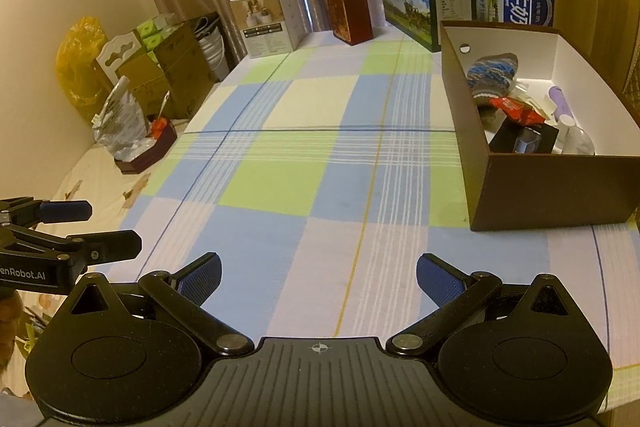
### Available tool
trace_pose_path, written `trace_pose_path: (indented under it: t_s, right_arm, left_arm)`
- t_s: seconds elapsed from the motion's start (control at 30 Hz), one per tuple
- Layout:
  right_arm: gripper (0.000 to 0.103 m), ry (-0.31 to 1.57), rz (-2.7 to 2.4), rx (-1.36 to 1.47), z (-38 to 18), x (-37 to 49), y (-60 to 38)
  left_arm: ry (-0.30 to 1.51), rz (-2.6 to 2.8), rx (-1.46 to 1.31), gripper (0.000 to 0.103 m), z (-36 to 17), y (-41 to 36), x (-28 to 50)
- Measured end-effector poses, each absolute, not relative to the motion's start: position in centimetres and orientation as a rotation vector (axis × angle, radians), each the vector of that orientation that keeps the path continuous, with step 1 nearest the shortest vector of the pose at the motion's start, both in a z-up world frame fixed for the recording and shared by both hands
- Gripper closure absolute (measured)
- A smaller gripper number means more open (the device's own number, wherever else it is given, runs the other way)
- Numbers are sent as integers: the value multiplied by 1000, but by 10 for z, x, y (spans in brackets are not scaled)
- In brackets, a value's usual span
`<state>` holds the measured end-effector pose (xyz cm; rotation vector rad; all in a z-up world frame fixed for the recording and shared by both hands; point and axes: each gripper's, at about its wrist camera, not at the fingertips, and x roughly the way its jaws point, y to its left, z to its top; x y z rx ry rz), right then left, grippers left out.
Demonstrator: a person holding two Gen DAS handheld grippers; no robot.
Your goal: Organize objects
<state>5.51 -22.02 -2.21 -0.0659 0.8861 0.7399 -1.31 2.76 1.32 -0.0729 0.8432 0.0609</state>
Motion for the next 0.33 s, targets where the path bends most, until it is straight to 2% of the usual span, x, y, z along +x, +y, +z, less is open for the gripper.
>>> trace_pose_path:
  t_s: [0.33]
  right_arm:
    - [2, 892, 732, -67, -27, 63, -218]
  left_arm:
    - [841, 57, -68, 1, 9, 30, -10]
